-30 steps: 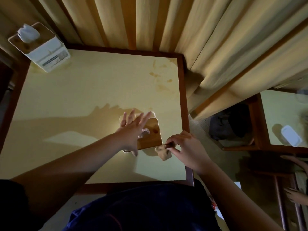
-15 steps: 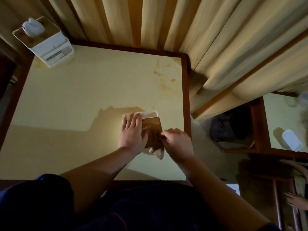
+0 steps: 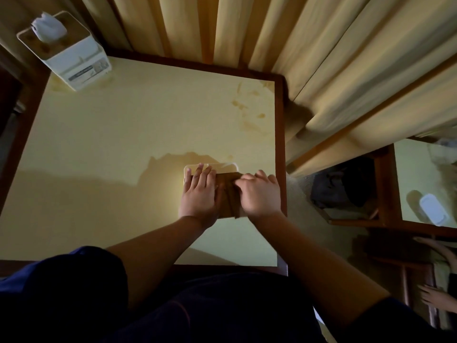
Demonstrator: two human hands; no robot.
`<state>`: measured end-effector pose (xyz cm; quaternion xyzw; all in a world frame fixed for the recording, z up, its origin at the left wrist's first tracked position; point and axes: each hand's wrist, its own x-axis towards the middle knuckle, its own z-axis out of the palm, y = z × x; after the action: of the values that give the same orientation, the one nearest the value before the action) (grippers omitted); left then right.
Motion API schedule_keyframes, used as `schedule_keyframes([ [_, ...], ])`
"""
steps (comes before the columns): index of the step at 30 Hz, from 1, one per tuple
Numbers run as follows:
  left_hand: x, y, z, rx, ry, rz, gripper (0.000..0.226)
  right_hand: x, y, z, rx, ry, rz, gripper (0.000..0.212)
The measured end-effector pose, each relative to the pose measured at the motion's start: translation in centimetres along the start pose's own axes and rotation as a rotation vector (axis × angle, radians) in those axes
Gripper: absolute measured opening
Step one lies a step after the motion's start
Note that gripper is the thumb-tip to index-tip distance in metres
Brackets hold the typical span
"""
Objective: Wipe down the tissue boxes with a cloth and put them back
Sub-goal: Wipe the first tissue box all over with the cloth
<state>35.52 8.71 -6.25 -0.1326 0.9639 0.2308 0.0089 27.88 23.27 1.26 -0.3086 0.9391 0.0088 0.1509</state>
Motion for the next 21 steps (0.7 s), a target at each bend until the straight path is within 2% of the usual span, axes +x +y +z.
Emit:
schedule_keyframes([
  [2,0.0,0.0,0.0,-0.003,0.009,0.004,0.055,1.6,-0.1,-0.4,-0.038,0.058,0.018,0.031],
  [6,-0.1,0.0,0.1,0.007,0.015,0.009,0.057,2.0,-0.3,0.4,-0.035,0.063,0.030,0.035],
  [12,-0.1,0.0,0.2,0.006,0.026,0.009,0.058,-3.6,0.3,2.5,-0.011,0.147,-0.047,0.003],
  [13,-0.1,0.0,0.2,0.007,0.017,0.007,0.060,-4.6,0.3,2.8,-0.014,0.160,-0.052,0.005],
  [16,-0.1,0.0,0.2,0.006,0.012,-0.002,0.063,-6.3,0.1,3.1,0.007,0.146,-0.029,0.019],
  [21,-0.2,0.0,0.0,0.000,0.026,0.015,0.056,-5.0,-0.2,1.8,0.010,0.048,-0.015,0.007],
])
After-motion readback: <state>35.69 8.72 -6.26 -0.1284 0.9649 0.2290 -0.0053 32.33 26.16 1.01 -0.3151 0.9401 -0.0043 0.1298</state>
